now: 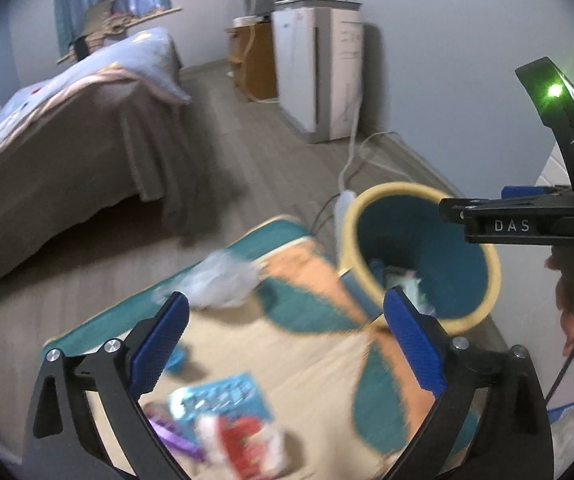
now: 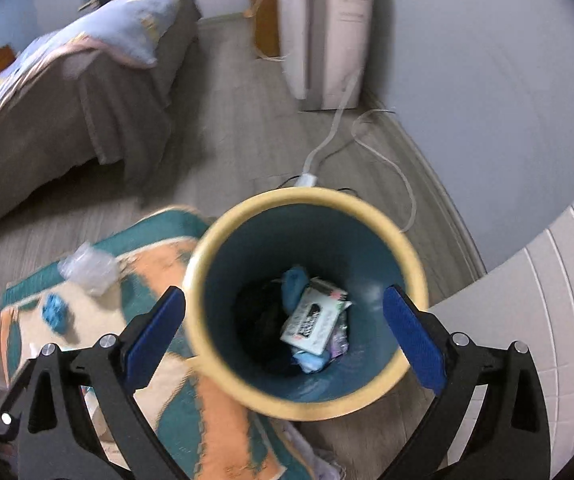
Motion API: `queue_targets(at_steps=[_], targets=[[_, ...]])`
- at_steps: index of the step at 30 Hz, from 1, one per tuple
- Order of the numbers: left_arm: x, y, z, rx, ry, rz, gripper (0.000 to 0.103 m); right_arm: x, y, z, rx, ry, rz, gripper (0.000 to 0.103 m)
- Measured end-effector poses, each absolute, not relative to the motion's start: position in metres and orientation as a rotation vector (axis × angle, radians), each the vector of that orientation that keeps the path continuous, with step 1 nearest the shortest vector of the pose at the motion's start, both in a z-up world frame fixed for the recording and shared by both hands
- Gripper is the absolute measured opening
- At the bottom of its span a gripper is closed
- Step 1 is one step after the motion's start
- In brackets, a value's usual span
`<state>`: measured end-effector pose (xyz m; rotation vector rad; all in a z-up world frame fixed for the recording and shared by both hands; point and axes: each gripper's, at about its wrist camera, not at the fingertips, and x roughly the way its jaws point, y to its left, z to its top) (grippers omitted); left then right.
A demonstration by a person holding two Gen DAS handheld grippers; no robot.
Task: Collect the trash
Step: 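Move both open tools back over the trash on the rug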
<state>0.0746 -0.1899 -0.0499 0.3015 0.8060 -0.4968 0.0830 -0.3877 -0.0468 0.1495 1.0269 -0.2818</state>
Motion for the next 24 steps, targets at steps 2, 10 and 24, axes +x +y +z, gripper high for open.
queue_targets(at_steps=[2, 10, 24], targets=[[0.072, -0.168, -0.050, 0.311, 0.817, -0.464, 0.097, 0.088, -0.359, -0.048, 0.094, 1.049, -0.227, 0.097], [0.071, -0.097, -0.061, 0.258, 0.851, -0.308, 0.097, 0.095, -0.290, -0.052, -0.039, 1.088, -0.120, 0.097], [0.081, -0.025, -0.081, 0.237, 0.905, -0.167, 0.097, 0.106, -0.224, -0.066, -0.073, 1.122, -0.005, 0.097]])
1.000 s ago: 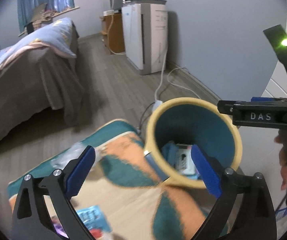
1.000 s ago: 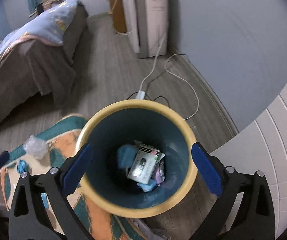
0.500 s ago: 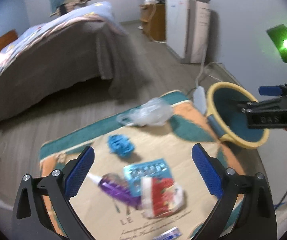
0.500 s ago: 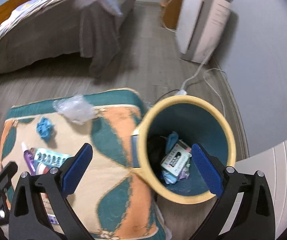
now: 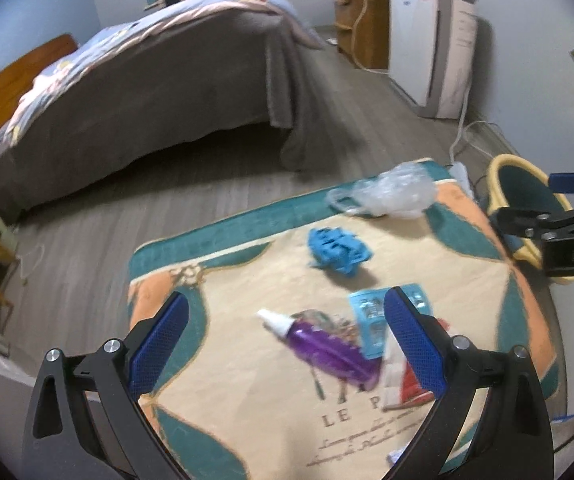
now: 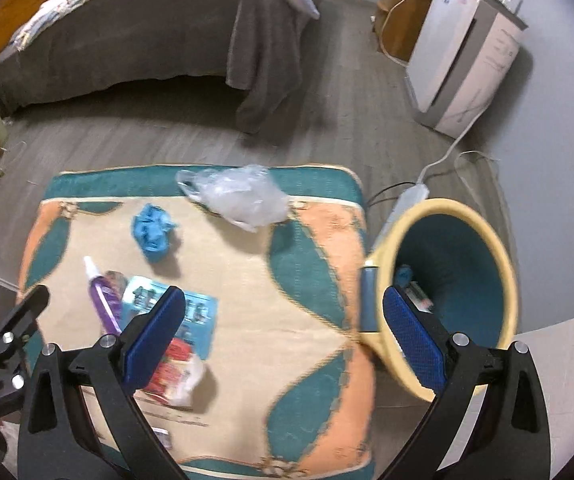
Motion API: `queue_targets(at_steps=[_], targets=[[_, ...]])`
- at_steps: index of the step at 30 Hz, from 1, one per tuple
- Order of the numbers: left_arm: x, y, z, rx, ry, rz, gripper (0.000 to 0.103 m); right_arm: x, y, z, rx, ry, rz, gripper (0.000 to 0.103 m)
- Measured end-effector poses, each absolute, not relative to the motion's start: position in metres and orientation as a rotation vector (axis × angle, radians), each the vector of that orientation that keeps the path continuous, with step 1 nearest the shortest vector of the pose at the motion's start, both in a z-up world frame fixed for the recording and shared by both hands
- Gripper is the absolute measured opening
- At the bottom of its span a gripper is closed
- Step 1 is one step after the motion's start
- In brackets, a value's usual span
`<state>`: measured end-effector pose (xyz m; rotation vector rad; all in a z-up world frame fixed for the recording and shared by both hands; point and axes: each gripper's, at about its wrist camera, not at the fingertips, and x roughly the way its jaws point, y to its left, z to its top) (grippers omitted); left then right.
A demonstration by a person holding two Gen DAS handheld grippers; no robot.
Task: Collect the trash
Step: 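Move both open tools back over the trash on the rug, then grasp the red floral paper cup with the right tool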
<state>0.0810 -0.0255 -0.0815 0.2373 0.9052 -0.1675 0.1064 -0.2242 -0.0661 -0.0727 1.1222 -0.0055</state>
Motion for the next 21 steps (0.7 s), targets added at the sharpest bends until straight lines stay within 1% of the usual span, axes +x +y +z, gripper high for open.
queue_targets(at_steps=[8, 21], targets=[[0.090, -0.005, -0.095, 0.213, 0.956, -0.154, 0.097, 0.116, -0.220, -0.093, -0.040, 1.198, -0.005, 0.097], [0.102, 0.025, -0.112, 0.226, 1.018, -0.117, 0.097, 0.113, -0.174, -0.133, 0.005, 1.347, 0.121, 0.097]])
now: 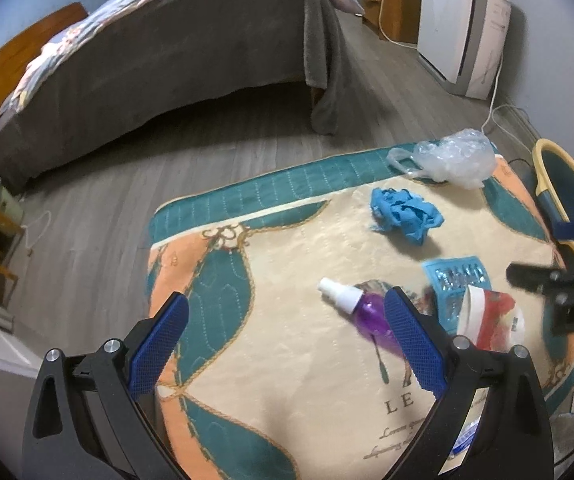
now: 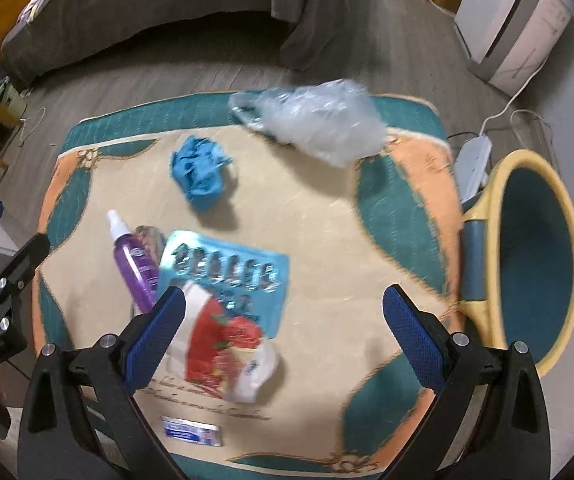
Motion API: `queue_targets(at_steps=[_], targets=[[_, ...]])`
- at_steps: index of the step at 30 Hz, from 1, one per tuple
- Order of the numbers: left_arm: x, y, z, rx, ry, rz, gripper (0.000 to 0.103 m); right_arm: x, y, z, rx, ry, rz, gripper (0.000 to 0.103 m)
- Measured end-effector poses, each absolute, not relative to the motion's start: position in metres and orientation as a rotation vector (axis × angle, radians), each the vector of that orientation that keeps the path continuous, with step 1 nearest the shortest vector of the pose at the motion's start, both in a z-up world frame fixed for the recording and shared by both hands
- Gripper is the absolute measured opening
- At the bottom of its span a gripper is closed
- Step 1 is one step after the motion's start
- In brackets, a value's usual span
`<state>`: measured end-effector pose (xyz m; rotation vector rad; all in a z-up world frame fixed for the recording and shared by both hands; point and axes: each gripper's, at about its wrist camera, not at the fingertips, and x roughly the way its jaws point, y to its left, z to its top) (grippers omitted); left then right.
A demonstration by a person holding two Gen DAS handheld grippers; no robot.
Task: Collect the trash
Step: 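Grasp the red floral paper cup with the right tool, then grasp the purple spray bottle with the left tool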
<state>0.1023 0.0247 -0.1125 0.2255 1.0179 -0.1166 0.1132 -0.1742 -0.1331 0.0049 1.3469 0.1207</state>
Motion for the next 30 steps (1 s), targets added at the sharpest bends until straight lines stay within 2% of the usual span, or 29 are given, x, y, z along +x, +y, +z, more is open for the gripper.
queue_targets(at_steps=[17, 18, 19, 23, 30], targets=[[0.095, 0.054, -0.109, 0.206, 1.031, -0.116, 0.097, 0.099, -0.144, -0.177, 0.073, 1.448, 0.098, 0.096], [0.095, 0.054, -0.109, 0.206, 1.032, -0.117, 0.097, 0.098, -0.144, -0.180, 0.064, 1.459, 0.094, 0.090], [0.095, 0.055, -0.109, 0.205, 1.033, -0.118, 0.097, 0.097, -0.146, -0.180, 0.064, 1.464, 0.090, 0.079], [0.092, 0.051, -0.112, 0.222, 1.038, -0.128, 0.097, 0.088, -0.161, -0.165, 0.104, 1.444, 0.094, 0.080], [0.093, 0.030, -0.130, 0.236, 1.084, -0.144, 0.097, 0.084, -0.193, -0.119, -0.021, 1.313, 0.058, 0.080]])
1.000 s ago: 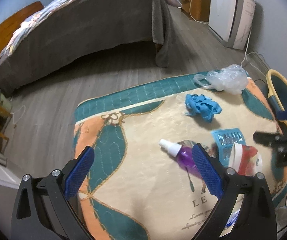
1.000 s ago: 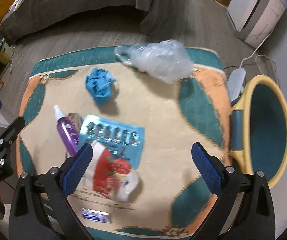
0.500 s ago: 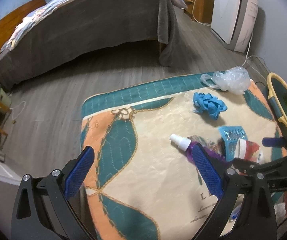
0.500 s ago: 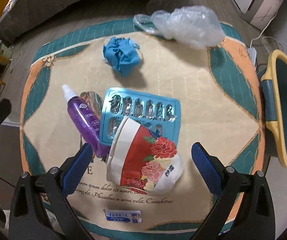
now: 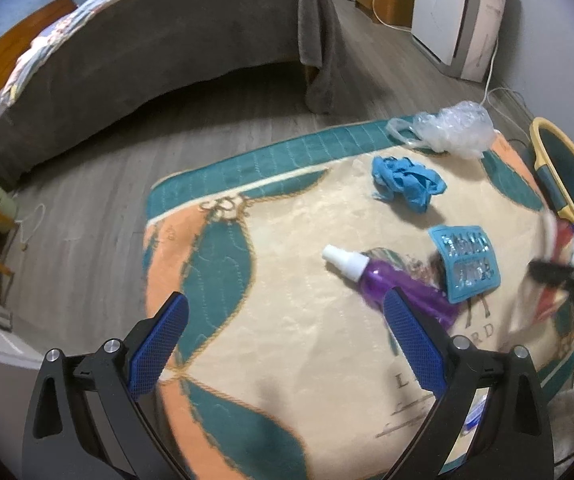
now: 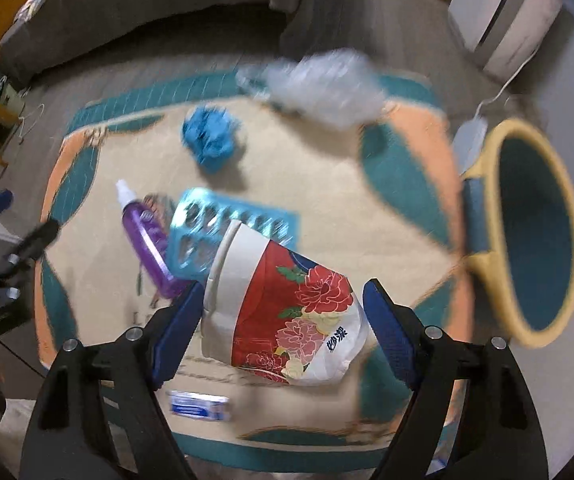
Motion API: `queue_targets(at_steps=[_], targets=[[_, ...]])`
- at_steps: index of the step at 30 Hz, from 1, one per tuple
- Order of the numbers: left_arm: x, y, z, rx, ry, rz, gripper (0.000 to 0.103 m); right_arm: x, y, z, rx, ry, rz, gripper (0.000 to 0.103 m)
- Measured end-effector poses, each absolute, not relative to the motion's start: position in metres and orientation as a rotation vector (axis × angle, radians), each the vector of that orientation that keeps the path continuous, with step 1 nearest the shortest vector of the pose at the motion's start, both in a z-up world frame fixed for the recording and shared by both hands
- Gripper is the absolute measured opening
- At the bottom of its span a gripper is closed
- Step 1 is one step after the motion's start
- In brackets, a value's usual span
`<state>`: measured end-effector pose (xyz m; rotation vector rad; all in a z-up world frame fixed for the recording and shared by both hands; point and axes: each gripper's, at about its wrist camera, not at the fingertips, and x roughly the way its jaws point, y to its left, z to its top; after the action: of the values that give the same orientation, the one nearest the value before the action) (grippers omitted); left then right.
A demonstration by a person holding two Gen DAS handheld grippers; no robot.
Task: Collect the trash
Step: 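Grasp the purple spray bottle with the left tool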
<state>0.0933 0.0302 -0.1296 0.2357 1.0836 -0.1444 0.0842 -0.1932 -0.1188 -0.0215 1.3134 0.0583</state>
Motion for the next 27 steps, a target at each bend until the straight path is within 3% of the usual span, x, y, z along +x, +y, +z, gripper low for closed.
queue_targets(at_steps=[19, 27], targets=[[0.118, -0.013, -0.188, 0.126, 1.252, -0.102, 0.094, 0.110, -0.240, -0.106, -0.008, 1.229, 0.085, 0.080], [0.122, -0.022, -0.204, 0.137, 1.322, -0.143, 0.053, 0.111, -0.247, -0.106, -0.004, 1.231, 0.104, 0.080]])
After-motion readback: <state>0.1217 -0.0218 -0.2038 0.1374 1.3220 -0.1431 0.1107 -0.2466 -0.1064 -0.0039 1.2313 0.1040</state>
